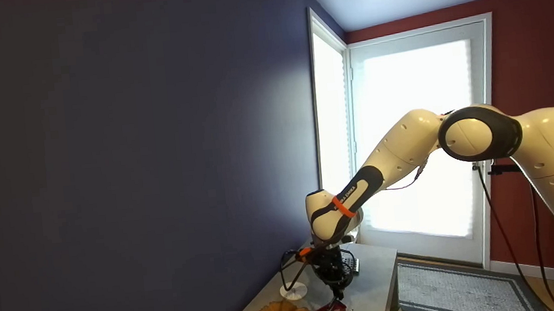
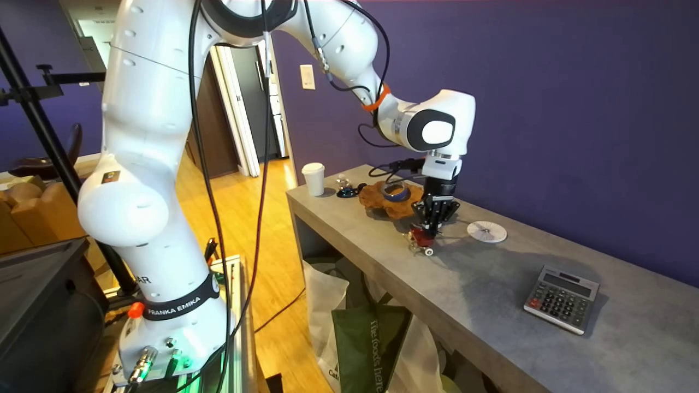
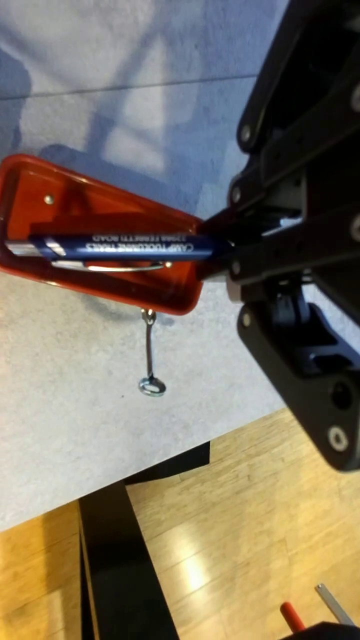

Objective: Remove the pen from the wooden bowl and put it on the red toy cart

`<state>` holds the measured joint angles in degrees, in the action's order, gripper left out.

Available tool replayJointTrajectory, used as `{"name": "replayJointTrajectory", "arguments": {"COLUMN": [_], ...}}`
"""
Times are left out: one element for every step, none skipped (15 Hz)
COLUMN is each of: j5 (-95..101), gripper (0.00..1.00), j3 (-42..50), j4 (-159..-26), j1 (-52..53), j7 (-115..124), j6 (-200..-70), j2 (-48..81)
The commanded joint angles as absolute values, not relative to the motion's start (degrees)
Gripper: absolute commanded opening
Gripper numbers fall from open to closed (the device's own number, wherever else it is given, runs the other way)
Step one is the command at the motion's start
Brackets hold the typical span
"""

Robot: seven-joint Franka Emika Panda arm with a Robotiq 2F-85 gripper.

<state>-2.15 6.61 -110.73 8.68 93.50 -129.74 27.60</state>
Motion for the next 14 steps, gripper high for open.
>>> {"name": "replayJointTrajectory", "arguments": {"j5": [-3.0,-2.82,-2.76,-2.67,-2.36,-2.1,-1.76,-1.51,-1.39,-1.38,-1.22,-1.14,-1.04,-0.87], "gripper": [0.03,0.03,0.03,0.03,0.03,0.03,0.03,0.03,0.08,0.15,0.26,0.28,0.39,0.44], "j3": [5.86,5.87,5.84,5.78,5.81,5.88,6.0,6.08,6.11,6.1,6.13,6.11,6.1,6.14], "j4": [-111.83,-111.8,-111.78,-111.74,-111.75,-111.76,-111.78,-111.8,-111.8,-111.79,-111.77,-111.75,-111.73,-111.71], "j1": [8.15,8.23,8.24,8.28,8.4,8.5,8.6,8.66,8.67,8.66,8.72,8.75,8.8,8.86], "j7": [96.52,97.07,97.47,97.79,98.23,98.66,99.03,99.33,99.51,99.65,99.83,99.91,100.03,100.16], "j6": [-129.44,-129.35,-129.3,-129.14,-129.11,-129.08,-129.08,-129.06,-129.03,-128.99,-128.98,-128.95,-128.92,-128.88], "j2": [26.37,26.39,26.41,26.44,26.5,26.54,26.59,26.61,26.62,26.63,26.64,26.63,26.61,26.59]}}
